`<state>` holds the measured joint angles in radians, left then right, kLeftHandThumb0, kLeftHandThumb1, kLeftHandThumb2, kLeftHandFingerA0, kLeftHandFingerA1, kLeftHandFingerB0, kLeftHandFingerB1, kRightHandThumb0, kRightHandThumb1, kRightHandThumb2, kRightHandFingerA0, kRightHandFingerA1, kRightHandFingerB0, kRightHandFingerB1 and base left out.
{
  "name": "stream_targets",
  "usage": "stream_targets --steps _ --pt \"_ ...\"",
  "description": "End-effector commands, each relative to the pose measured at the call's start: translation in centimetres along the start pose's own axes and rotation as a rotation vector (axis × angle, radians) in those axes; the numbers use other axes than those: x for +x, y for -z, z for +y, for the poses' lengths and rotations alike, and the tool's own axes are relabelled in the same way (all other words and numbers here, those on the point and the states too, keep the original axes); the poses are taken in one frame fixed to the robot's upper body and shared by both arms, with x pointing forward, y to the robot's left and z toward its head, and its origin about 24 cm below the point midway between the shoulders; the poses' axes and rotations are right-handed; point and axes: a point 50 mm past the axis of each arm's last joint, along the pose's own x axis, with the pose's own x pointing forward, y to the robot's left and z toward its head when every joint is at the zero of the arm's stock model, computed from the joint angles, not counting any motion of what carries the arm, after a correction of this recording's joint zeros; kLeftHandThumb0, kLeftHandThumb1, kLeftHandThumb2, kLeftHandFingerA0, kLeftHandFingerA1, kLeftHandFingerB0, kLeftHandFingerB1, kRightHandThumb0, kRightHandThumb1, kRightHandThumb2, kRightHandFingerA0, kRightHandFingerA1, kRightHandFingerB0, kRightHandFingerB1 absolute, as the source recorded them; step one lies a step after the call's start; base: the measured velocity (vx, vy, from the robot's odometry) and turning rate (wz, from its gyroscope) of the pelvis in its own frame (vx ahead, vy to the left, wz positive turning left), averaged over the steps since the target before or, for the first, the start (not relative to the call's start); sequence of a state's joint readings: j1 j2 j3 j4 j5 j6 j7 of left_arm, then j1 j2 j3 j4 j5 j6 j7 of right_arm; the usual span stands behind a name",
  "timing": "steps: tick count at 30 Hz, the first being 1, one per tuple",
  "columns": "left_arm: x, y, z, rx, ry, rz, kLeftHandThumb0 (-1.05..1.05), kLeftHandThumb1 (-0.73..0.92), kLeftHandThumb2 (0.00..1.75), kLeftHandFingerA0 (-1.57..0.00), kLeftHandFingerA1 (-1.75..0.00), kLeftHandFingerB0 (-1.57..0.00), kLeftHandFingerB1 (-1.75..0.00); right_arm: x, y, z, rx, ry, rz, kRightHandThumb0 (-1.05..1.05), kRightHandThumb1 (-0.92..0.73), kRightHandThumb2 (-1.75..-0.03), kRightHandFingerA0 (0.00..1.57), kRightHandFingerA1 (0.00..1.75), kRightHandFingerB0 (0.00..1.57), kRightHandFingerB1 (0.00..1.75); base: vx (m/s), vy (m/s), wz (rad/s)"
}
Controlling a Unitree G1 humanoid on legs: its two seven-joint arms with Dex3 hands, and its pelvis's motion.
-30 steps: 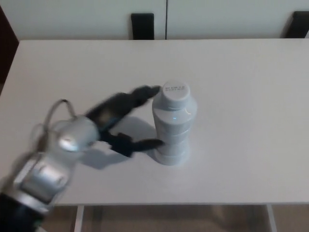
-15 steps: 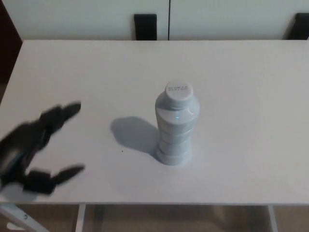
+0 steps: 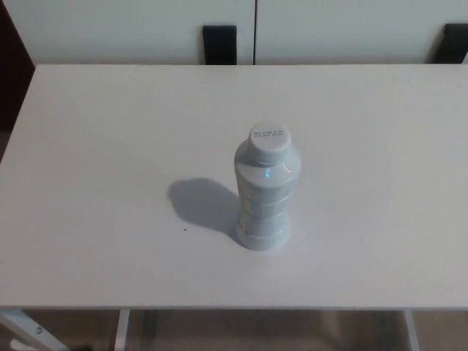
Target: The robot picks up a bottle from a person using its left hand and walk towards the table in frontand put the bottle on the table.
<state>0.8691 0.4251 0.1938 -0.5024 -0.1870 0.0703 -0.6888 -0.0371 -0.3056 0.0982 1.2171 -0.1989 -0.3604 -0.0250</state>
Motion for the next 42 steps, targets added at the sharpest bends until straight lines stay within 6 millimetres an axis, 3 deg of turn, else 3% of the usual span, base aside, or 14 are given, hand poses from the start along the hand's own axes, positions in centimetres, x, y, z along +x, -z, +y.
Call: stream_targets --steps 1,2,3,4,8,10,12,17,18,19,20,21,23,42 --pt "-4.1 0.7 -1.9 -0.022 0.321 -0.165 -0.59 0.45 0.57 -0.62 -0.39 -0.64 -0.39 -0.2 0.9 -1.0 0.008 0.031 0.054 -0.39 -0.72 -0.62 0.66 0.45 0.55 0.41 0.00 0.000 0.00" --pt "-3.7 1.4 -1.6 -0.046 0.318 -0.127 -0.59 0.45 0.57 -0.62 -0.39 -0.64 -0.39 -0.2 0.9 -1.0 0.005 0.029 0.052 -0.39 -0.72 -0.62 0.66 0.45 0.55 0.41 0.00 0.000 0.00" --pt "-3.6 1.7 -1.3 -0.051 0.313 -0.106 -0.66 0.44 0.79 -0.60 -0.52 -0.55 -0.47 -0.2 0.9 -1.0 0.006 0.029 0.053 -0.39 -0.72 -0.62 0.66 0.45 0.55 0.41 0.00 0.000 0.00" --pt "-2.9 3.1 -0.6 -0.057 0.281 -0.036 -0.48 0.48 0.56 -0.59 -0.42 -0.59 -0.40 -0.2 1.0 -0.9 0.014 0.028 0.056 -0.40 -0.72 -0.62 0.67 0.46 0.55 0.41 0.00 0.000 0.00" --pt "-0.4 8.3 2.4 -0.075 0.045 0.226 -0.47 0.52 0.56 -0.57 -0.40 -0.59 -0.40 -0.5 1.5 -0.6 0.017 0.020 0.068 -0.40 -0.73 -0.62 0.66 0.46 0.54 0.40 0.00 0.000 0.00" --pt "0.4 9.1 3.4 -0.030 -0.057 0.296 -0.51 0.54 0.57 -0.50 -0.43 -0.54 -0.37 -0.5 1.5 -0.5 0.020 0.020 0.069 -0.40 -0.73 -0.62 0.67 0.46 0.54 0.40 0.00 0.000 0.00" --pt "2.2 11.1 5.0 0.002 -0.269 0.398 -0.54 0.64 0.59 -0.22 -0.40 -0.28 -0.31 -0.5 1.6 -0.5 0.015 0.022 0.072 -0.40 -0.72 -0.62 0.68 0.47 0.55 0.40 0.00 0.000 0.00" --pt "4.2 15.3 7.6 -0.081 -0.579 0.633 -0.66 0.84 0.65 -0.15 -0.50 -0.09 -0.33 -0.6 1.9 0.1 0.029 0.015 0.090 -0.40 -0.73 -0.62 0.66 0.46 0.54 0.40 0.00 0.000 0.00" --pt "3.8 16.0 7.6 -0.106 -0.585 0.670 -0.74 0.71 1.02 -0.15 -0.52 -0.06 -0.44 -0.6 1.8 0.2 0.035 0.012 0.088 -0.40 -0.73 -0.62 0.65 0.45 0.54 0.40 0.00 0.000 0.00" --pt "3.1 16.9 7.5 -0.150 -0.568 0.720 -0.75 0.74 1.05 -0.19 -0.54 -0.11 -0.47 -0.6 1.7 0.3 0.042 0.011 0.082 -0.40 -0.73 -0.62 0.64 0.45 0.54 0.40 0.00 0.000 0.00" --pt "3.0 17.0 7.5 -0.149 -0.542 0.739 -0.75 0.74 1.05 -0.19 -0.54 -0.11 -0.47 -0.5 1.5 0.2 0.041 0.013 0.077 -0.40 -0.73 -0.62 0.64 0.45 0.54 0.40 0.00 0.000 0.00" --pt "3.0 17.1 7.6 -0.144 -0.508 0.765 -0.78 0.91 0.71 -0.18 -0.43 -0.12 -0.36 -0.4 1.3 0.0 0.047 0.019 0.072 -0.39 -0.73 -0.62 0.64 0.45 0.53 0.40 0.00 0.000 0.00" --pt "3.4 16.8 7.8 -0.139 -0.472 0.759 -0.75 0.90 0.67 -0.24 -0.42 -0.24 -0.35 -0.1 0.9 -0.5 0.061 0.036 0.065 -0.39 -0.73 -0.62 0.65 0.44 0.54 0.40 0.00 0.000 0.00" --pt "3.8 16.9 8.2 -0.096 -0.465 0.760 -0.70 0.85 0.65 -0.31 -0.49 -0.26 -0.34 0.0 0.4 -0.9 0.043 0.026 0.026 -0.40 -0.72 -0.62 0.68 0.47 0.57 0.41 0.00 0.000 0.00"
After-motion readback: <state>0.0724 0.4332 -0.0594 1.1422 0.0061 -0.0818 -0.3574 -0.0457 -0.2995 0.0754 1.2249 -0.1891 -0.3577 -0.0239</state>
